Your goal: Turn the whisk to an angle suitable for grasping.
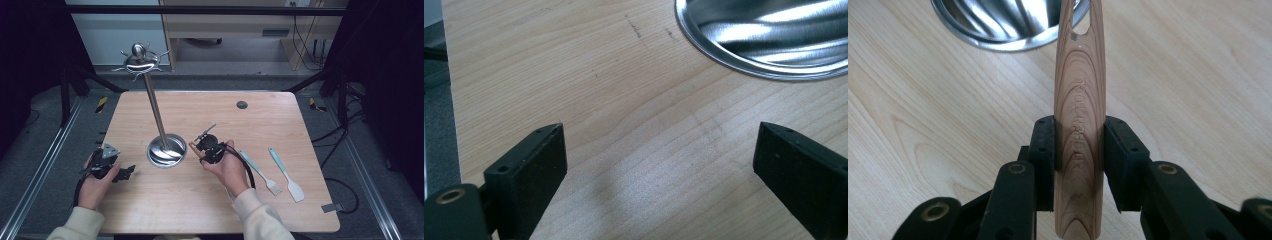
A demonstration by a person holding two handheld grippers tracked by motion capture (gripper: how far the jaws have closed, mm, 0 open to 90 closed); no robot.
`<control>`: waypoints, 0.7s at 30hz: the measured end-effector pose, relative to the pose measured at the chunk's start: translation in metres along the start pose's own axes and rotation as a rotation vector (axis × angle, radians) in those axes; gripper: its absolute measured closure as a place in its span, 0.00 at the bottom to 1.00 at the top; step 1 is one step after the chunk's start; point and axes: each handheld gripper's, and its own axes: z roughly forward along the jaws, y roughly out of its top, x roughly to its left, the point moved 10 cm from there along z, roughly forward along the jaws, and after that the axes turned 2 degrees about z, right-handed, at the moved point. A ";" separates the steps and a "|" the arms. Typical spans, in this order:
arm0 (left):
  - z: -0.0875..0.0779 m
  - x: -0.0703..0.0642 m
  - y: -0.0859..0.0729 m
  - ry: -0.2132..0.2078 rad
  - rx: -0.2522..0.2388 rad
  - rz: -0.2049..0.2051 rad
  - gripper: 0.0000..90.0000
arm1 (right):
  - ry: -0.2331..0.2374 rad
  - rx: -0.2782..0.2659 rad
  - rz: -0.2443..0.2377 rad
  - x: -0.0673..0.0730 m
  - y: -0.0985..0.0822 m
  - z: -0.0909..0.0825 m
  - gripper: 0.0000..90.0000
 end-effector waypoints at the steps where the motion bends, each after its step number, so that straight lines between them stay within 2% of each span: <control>1: 0.000 0.000 0.000 0.000 0.000 -0.001 0.07 | -0.005 -0.006 0.001 -0.001 0.002 -0.003 0.76; 7: 0.000 0.000 0.000 -0.001 -0.001 -0.001 0.07 | -0.013 -0.071 -0.004 -0.003 0.019 -0.024 0.76; 13: 0.000 0.000 0.000 -0.002 -0.001 -0.001 0.07 | -0.023 -0.105 -0.015 -0.004 0.029 -0.037 0.76; 21: 0.000 -0.001 0.000 -0.002 0.000 -0.001 0.07 | -0.019 -0.181 -0.013 -0.003 0.044 -0.055 0.76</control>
